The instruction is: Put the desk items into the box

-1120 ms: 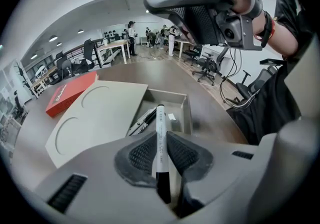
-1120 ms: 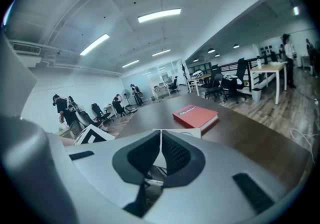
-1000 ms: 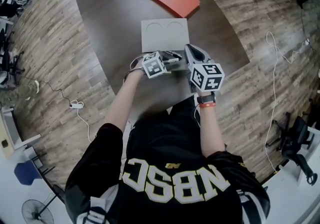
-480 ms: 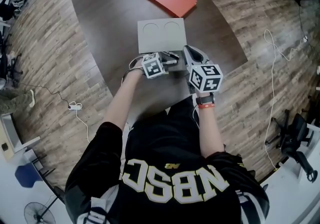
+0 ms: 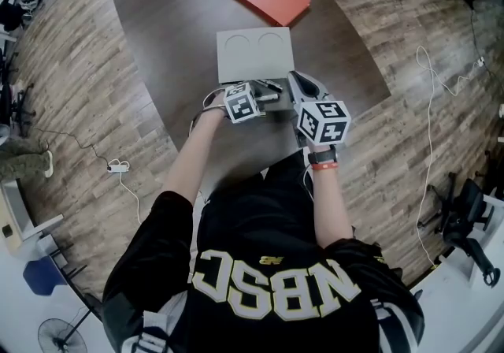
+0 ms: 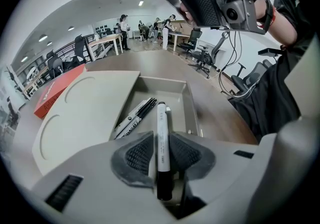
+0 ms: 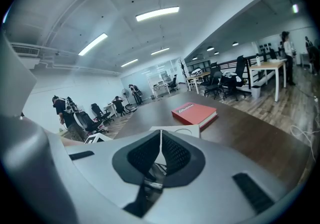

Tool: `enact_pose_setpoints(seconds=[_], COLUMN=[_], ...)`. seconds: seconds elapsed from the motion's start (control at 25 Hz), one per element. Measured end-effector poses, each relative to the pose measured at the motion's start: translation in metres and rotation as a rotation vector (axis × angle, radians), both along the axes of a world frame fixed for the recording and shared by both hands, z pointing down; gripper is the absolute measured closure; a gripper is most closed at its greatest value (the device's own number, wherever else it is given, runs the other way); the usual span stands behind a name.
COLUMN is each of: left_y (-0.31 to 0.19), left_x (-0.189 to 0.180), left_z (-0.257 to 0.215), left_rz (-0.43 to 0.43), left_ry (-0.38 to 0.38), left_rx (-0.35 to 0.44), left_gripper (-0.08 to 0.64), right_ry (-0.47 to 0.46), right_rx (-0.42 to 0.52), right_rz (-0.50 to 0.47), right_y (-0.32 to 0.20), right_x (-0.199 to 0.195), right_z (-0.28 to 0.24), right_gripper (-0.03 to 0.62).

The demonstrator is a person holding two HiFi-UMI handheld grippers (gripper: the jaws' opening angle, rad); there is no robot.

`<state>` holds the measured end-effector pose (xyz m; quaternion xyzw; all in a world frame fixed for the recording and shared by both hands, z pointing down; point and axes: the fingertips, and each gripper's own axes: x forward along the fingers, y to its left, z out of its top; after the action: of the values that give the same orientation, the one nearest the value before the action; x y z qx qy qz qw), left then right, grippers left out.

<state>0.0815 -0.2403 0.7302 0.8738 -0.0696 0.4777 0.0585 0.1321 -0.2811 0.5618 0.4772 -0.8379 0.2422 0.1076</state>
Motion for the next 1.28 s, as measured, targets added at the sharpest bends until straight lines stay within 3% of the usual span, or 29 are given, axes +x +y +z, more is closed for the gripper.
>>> enact_pose_setpoints(seconds=[0.2, 0.4, 0.56, 0.88, 1.12, 1.28], left_y=[-0.002, -0.008, -0.015, -0.037, -0.055, -0.059], left_x=[-0.004, -0.01, -0.015, -0.042, -0.081, -0.105], left_z=[-0.007, -0.023, -0.051, -0.12, -0.178, -0.207], left_rz=[-0.006, -0.038, -0.104, -0.318, -0.545, -0.7], left_ry=[0.017, 0.052, 0.131, 0.28, 0.412, 0.483], left_rx=[0.004, 0.042, 0.075, 0.227, 0.358, 0.403], left_gripper=[0.394, 0.39, 0.39, 0.398, 0.433, 0.459], right_ry=[-0.002, -0.001, 0.002, 0.039, 0.072, 0.088], right_rx=[-0.001, 0.006, 0.012, 0.054, 0.097, 0.14], right_rz=[0.002, -0.005, -0.006, -0.024, -0.031, -0.001], right_y=[-0.002, -0.006, -0.008, -0.018, -0.022, -0.024], right_x=[-0.002, -0.007, -0.01, -0.023, -0.037, -0.034], right_z=[0.0, -0.004, -0.006, -0.019, -0.034, -0.048], right_gripper=[0.574, 0.574, 0.574, 0.574, 0.565, 0.564])
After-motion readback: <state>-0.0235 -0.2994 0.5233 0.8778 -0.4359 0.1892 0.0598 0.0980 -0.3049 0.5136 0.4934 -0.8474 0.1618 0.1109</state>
